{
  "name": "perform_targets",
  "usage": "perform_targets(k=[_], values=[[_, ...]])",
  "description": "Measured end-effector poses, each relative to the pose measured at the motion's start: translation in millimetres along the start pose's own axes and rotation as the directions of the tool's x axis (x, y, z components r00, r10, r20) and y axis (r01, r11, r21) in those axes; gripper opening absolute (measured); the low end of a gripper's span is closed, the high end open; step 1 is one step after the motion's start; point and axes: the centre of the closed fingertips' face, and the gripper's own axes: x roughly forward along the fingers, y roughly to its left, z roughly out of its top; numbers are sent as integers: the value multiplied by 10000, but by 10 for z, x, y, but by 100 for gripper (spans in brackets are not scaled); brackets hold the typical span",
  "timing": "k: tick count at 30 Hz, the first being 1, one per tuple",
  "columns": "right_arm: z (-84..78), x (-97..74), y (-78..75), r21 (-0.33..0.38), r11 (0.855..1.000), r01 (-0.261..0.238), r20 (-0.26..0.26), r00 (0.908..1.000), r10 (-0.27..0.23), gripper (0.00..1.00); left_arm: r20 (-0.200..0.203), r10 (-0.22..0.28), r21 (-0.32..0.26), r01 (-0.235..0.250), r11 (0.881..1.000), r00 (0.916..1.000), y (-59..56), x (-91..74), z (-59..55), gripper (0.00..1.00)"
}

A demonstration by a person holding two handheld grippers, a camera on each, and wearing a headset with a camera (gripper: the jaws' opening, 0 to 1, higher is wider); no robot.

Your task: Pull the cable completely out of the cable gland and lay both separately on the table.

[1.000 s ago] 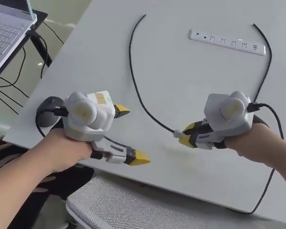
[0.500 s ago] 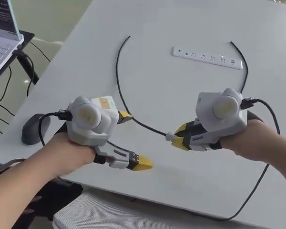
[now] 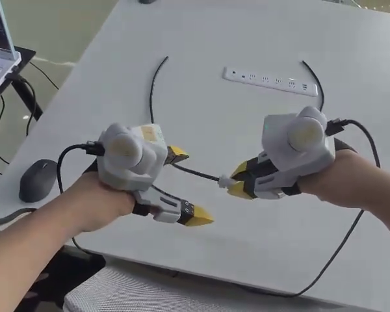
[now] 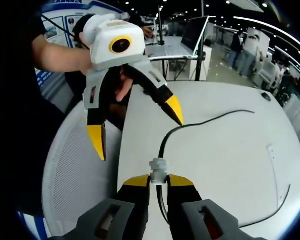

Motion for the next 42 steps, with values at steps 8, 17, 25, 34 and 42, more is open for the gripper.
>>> perform_targets(k=[8,17,25,34,42], values=[[-11,-75,77,-12,9985,-544,-62,9985,544,7,308,-288,384,276,9989,9991,-47,99,133,71],[-16,-110,109,34,9957,-926,4,9957,926,7,390,-726,814,693,9943,9966,-95,171,182,57],[-24,-120,116,29,9946,-1041,75,9945,1041,7,615,-1030,824,977,9918,9928,-128,205,237,47],[-19,-131,147,-68,9911,-1332,180,9909,1333,7,961,-1261,851,1180,9894,9874,-138,242,298,34],[-52,-137,189,-230,9850,-1711,82,9852,1713,7,1032,-1539,1192,1414,9828,9827,-193,261,328,25]])
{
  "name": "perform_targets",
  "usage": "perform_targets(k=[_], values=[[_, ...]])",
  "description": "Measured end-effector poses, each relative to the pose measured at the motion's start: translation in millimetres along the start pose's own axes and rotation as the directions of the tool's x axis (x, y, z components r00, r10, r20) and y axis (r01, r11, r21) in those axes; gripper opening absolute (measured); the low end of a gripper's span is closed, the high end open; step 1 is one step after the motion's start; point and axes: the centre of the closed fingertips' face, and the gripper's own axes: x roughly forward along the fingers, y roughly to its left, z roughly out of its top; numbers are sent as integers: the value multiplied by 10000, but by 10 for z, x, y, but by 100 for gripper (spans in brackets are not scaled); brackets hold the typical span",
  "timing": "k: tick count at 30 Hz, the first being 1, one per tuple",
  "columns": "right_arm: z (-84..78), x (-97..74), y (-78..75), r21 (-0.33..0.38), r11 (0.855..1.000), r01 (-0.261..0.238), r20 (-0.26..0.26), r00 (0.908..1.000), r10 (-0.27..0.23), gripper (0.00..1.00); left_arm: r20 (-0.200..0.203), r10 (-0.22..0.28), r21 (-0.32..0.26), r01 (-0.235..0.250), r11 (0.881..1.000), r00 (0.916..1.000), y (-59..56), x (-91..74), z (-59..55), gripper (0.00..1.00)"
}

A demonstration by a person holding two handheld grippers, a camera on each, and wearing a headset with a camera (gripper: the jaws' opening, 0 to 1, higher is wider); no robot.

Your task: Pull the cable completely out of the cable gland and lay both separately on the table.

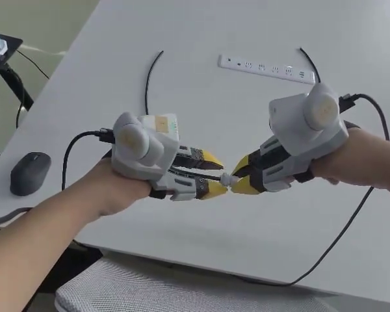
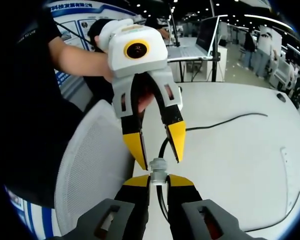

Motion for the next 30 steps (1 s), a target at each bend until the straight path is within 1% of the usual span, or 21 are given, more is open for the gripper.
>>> perform_targets(k=[2,8,9,11,14,16,17,19,22,24,30], values=[[-2,-2,0,-32,10000,-52,14,10000,52,7,-6,-50,114,50,9999,10000,-5,9,-4,24],[-33,7,-7,-142,9998,-160,-66,9999,159,7,-15,-196,58,196,9998,9998,-24,38,-22,19],[-36,9,-7,-143,9997,-177,-68,9998,176,7,-22,-203,122,204,9997,9998,-28,40,-23,18],[-48,15,-5,-131,9997,-225,-96,9997,224,7,-34,-317,183,318,9993,9995,-62,55,-27,17],[-74,30,0,-170,9994,-304,-177,9994,301,7,-52,-341,374,343,9987,9994,-69,73,-40,17],[-88,35,6,-192,9992,-359,-233,9991,355,7,-98,-366,384,370,9986,9993,-68,86,-50,17],[-92,35,7,-221,9990,-379,-255,9990,373,7,-100,-384,568,389,9976,9992,-73,94,-50,17],[-99,35,10,-280,9987,-427,-292,9987,418,7,-108,-391,552,396,9977,9992,-72,99,-52,17],[-87,38,21,-323,9980,-551,-219,9983,545,7,5,-441,656,440,9969,9990,-93,98,-25,16],[-88,40,24,-358,9976,-589,-255,9980,580,7,7,-478,774,476,9959,9989,-97,100,-26,16],[-106,59,48,-399,9971,-646,-273,9976,635,8,-89,-583,726,588,9956,9983,-119,107,-51,15]])
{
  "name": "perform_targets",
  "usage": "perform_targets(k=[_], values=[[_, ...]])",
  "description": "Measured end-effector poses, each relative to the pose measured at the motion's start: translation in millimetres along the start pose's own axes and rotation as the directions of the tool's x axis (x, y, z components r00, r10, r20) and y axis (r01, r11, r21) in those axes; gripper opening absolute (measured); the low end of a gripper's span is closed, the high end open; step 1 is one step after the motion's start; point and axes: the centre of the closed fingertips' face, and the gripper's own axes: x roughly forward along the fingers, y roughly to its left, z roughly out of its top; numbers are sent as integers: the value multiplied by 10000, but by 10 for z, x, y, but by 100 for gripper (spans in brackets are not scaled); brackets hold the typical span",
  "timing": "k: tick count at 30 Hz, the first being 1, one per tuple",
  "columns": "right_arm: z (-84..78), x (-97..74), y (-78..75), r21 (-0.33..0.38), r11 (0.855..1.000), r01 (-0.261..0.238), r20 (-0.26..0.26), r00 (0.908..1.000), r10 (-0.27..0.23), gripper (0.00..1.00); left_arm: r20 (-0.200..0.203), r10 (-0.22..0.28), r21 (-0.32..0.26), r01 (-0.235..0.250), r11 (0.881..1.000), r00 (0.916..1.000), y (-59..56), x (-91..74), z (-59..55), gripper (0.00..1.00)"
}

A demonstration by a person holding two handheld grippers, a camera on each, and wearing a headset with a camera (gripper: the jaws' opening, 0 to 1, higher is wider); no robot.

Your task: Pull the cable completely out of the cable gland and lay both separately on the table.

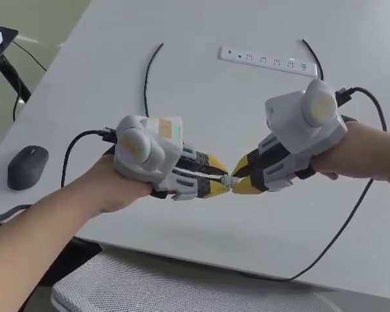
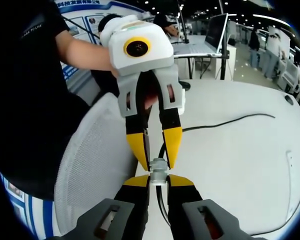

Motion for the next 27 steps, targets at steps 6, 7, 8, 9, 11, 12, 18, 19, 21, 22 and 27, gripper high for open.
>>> perform_targets(k=[6,7,8,9,11,12,18,19,21,22,27], values=[[58,-52,-7,124,9993,354,908,9952,-364,9,267,66,-161,-62,9999,9996,23,-50,39,15],[60,-56,-11,231,9990,383,1017,9940,-404,9,327,81,-263,-72,9996,9994,29,-53,43,15],[61,-59,-16,453,9982,390,1172,9921,-441,9,396,86,-315,-74,9995,9992,30,-53,47,15],[58,-60,-19,507,9979,412,1257,9909,-472,9,423,97,-332,-83,9994,9991,31,-53,47,15],[60,-60,-20,737,9964,425,1431,9883,-527,9,464,79,-113,-73,9999,9989,27,-54,56,15],[63,-62,-27,920,9947,466,1498,9869,-601,9,466,106,-27,-105,9999,9989,32,-55,59,15],[96,-146,-44,2029,9791,135,2581,9638,-667,11,727,12,-226,4,9997,9974,50,-88,124,15],[90,-166,-52,2164,9763,62,2739,9594,-668,12,754,30,-213,-14,9998,9971,53,-92,132,15],[116,-217,-58,2806,9589,-416,3380,9393,-582,13,852,2,-331,26,9994,9964,63,-102,152,15],[135,-242,-59,3067,9493,-696,3706,9274,-517,15,901,-1,-367,34,9993,9959,66,-105,161,15],[207,-374,-115,3775,9090,-1768,5083,8601,-438,15,1198,-35,-429,87,9990,9928,47,-117,225,15]])
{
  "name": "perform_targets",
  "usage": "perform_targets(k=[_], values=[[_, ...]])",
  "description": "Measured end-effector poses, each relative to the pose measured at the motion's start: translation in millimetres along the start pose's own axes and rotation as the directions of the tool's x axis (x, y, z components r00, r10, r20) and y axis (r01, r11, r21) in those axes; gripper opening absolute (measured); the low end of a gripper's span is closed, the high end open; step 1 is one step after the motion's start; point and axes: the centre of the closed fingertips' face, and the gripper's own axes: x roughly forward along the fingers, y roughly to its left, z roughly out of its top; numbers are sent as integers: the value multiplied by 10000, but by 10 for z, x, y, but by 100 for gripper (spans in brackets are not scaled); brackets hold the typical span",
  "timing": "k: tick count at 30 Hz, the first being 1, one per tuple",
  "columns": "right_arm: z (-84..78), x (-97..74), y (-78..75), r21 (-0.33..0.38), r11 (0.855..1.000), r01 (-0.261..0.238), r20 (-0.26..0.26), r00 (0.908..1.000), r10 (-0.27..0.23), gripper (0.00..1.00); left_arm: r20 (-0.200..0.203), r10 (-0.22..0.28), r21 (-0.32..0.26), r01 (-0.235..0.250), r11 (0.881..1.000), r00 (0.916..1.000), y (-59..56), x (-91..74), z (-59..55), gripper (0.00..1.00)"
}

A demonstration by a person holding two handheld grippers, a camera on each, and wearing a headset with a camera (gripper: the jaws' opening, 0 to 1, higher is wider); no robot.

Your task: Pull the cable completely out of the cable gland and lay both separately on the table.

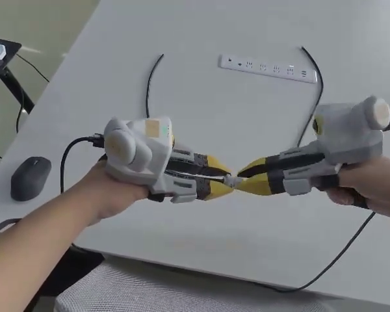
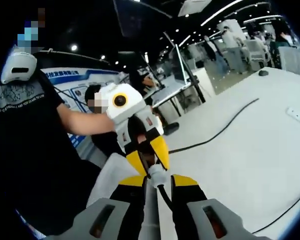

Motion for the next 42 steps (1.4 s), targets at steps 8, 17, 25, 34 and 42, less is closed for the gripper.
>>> perform_targets(k=[8,17,25,34,42], values=[[-18,44,110,867,9905,-1066,-99,9941,1079,12,248,-150,85,148,9999,9996,-99,-8,87,15],[-69,88,185,1616,9723,-1689,-315,9839,1762,9,346,-281,254,272,9993,9990,-145,-21,144,14],[-99,95,228,191,9906,-1352,-846,9870,1364,7,309,-347,-98,350,9993,9989,-163,-23,118,14],[-63,88,247,-2547,9658,-481,-1394,9902,125,6,486,-386,-806,425,9958,9981,-114,-48,115,14],[-49,107,232,-5085,8600,432,-1724,9734,-1509,7,527,-297,-1506,374,9879,9982,-63,-67,101,14]])
